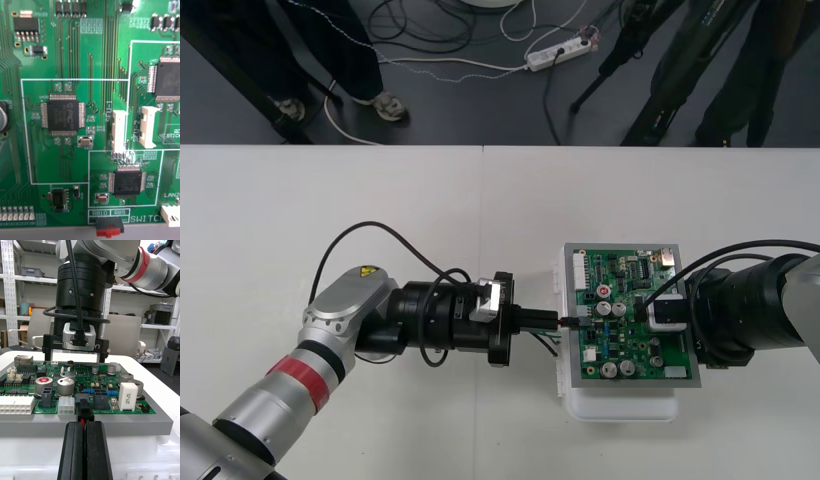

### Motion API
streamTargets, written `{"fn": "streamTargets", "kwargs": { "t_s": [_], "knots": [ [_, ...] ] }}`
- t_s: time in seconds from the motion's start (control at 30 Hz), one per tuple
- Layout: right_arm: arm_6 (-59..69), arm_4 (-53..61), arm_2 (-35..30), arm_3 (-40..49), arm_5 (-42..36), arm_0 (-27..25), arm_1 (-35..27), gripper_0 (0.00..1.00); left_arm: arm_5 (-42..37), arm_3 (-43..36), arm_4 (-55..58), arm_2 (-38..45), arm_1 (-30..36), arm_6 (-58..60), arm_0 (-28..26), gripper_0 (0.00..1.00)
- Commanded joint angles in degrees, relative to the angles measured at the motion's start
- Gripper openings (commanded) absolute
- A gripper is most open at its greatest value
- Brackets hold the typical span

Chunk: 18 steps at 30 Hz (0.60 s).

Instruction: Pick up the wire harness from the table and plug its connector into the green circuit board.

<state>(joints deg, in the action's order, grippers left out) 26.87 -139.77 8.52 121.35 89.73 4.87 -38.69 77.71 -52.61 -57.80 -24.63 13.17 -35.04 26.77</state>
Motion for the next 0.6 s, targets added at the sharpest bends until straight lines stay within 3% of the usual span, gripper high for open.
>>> {"fn": "streamTargets", "kwargs": {
  "t_s": [0.03,0.6],
  "knots": [
    [-1.8,-0.4,0.9,1.5,0.3,-0.7,0.5,1.0,-2.6,-0.5,-0.4,-1.4,-2.7,1.1,2.3,0.0],
    [-1.9,-0.5,0.9,1.4,0.3,-0.7,0.5,1.0,-3.4,-0.5,-0.6,-1.9,-3.9,0.9,2.3,0.0]
  ]
}}
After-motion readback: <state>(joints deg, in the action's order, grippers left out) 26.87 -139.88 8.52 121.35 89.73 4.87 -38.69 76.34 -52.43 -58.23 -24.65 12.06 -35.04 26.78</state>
